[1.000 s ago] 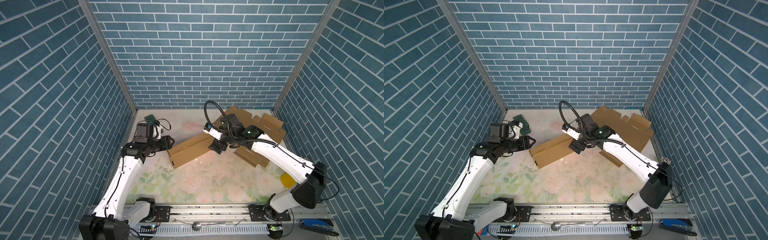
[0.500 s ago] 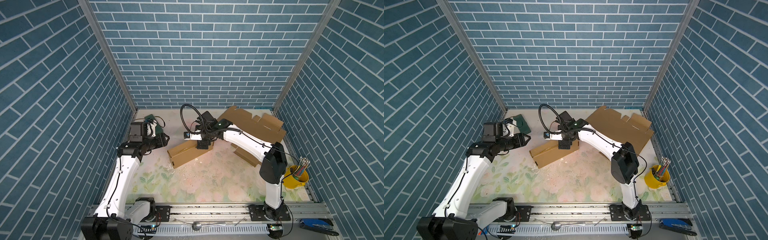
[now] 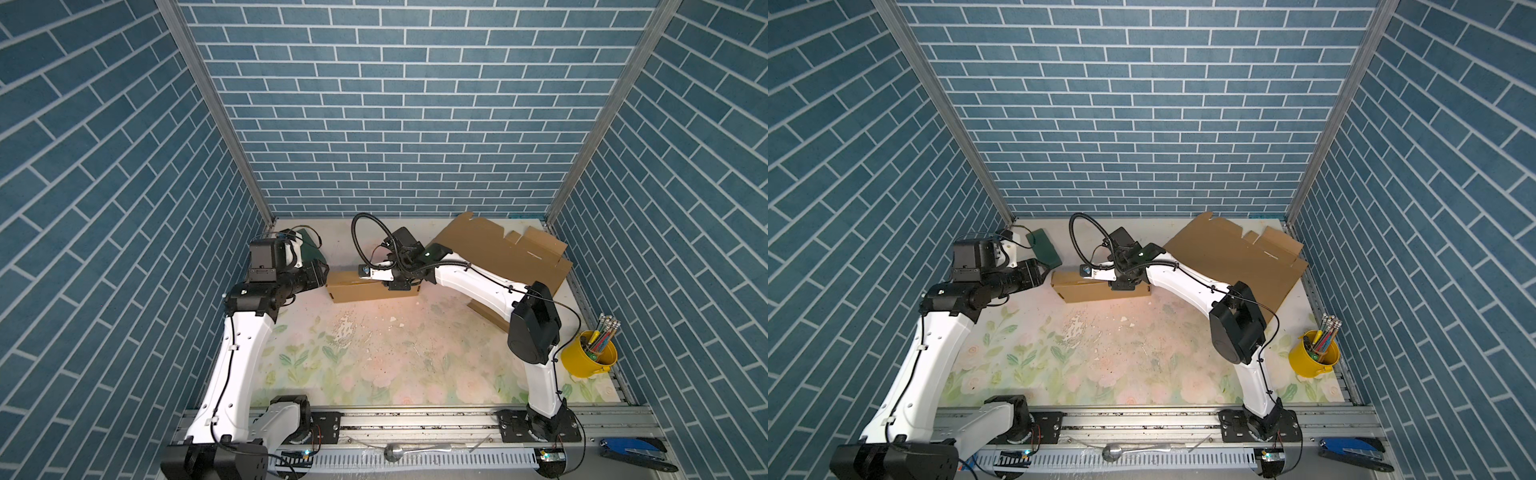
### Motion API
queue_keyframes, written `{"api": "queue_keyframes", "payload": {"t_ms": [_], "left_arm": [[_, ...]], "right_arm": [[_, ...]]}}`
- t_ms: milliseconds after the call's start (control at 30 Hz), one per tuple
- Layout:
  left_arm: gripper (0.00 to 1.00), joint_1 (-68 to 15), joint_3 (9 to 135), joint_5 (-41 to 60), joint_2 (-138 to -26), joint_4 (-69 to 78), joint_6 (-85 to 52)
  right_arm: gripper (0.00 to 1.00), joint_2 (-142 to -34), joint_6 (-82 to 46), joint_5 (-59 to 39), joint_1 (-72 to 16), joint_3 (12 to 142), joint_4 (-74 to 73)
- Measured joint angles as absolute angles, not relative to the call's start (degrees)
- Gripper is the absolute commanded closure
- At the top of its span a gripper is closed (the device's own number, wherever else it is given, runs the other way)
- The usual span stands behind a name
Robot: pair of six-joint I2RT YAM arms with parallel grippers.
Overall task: Fold the paper box
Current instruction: 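Lay the box flat with the right gripper while left gripper lifts away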
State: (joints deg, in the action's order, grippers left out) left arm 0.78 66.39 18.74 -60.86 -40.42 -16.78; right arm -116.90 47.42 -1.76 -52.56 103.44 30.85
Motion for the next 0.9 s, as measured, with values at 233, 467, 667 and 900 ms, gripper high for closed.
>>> {"api": "queue_keyframes", "payload": {"t_ms": [233, 467, 667, 900], "left_arm": [[0.41, 1.3, 70.6, 13.0, -58.5, -40.5, -16.0], [0.39, 1.3, 69.9, 12.3, -58.9, -39.1, -15.6], [0.37, 1.3, 65.8, 13.4, -58.8, -35.3, -15.6], [0.0, 2.4, 63.1, 17.7, -58.6, -31.1, -17.2]], "right_arm": [[0.29, -117.0, 38.5, 6.1, -60.6, 100.9, 22.2], [0.21, -110.2, 21.6, -8.5, -59.0, 93.4, 22.3], [0.3, -103.9, 3.4, -9.3, -49.8, 88.0, 21.1], [0.34, -107.0, -18.4, -9.8, -45.2, 83.8, 23.7]]}}
